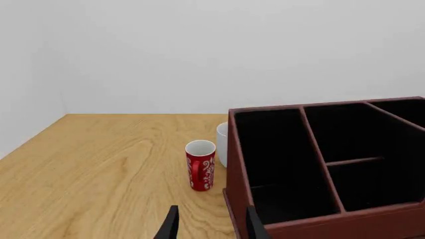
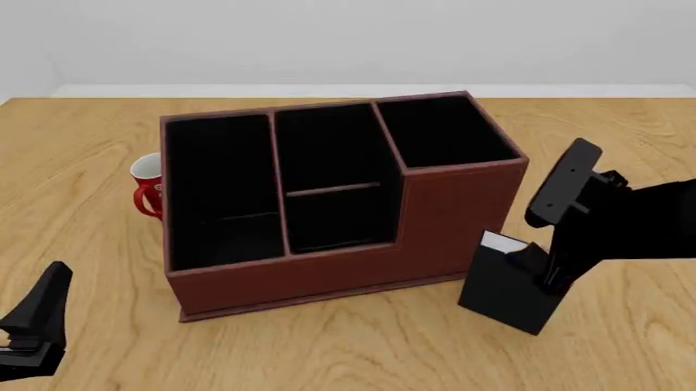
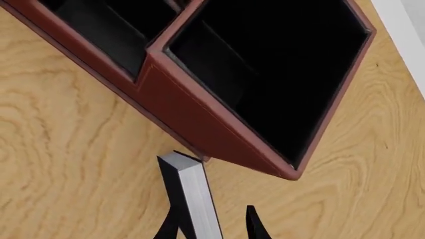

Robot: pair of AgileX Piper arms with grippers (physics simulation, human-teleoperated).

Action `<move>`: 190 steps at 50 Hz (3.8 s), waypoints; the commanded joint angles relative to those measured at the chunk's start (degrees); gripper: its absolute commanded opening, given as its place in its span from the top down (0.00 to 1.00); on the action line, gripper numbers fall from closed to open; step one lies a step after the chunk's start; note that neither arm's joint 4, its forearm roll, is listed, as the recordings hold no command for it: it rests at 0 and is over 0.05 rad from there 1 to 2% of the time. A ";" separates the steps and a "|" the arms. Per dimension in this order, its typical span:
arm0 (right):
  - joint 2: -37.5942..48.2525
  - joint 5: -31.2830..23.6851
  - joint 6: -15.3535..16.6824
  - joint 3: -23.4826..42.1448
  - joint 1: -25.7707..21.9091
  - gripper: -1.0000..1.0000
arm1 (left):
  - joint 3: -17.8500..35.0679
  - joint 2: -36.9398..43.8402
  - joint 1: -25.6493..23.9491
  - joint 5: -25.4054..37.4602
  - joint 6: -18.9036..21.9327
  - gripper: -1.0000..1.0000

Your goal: Pick up the book and place it in the right compartment of the caddy.

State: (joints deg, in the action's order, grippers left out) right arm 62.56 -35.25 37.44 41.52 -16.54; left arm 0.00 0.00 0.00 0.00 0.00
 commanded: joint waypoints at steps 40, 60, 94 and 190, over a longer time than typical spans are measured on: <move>7.39 5.39 -1.31 -4.57 0.89 0.00 | 0.00 0.00 0.00 0.00 0.00 0.00; 11.42 9.35 -4.79 -7.84 -1.93 1.00 | 0.00 0.00 0.00 0.00 0.00 0.00; -2.45 -3.16 -6.15 -6.78 -5.98 1.00 | 0.00 0.00 0.00 0.00 0.00 0.00; -5.31 -34.65 -7.53 41.59 -12.69 1.00 | 0.00 0.00 0.00 0.00 0.00 0.00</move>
State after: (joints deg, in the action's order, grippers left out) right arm 54.43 -69.90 29.74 77.01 -31.13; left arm 0.00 0.00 0.00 0.00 0.00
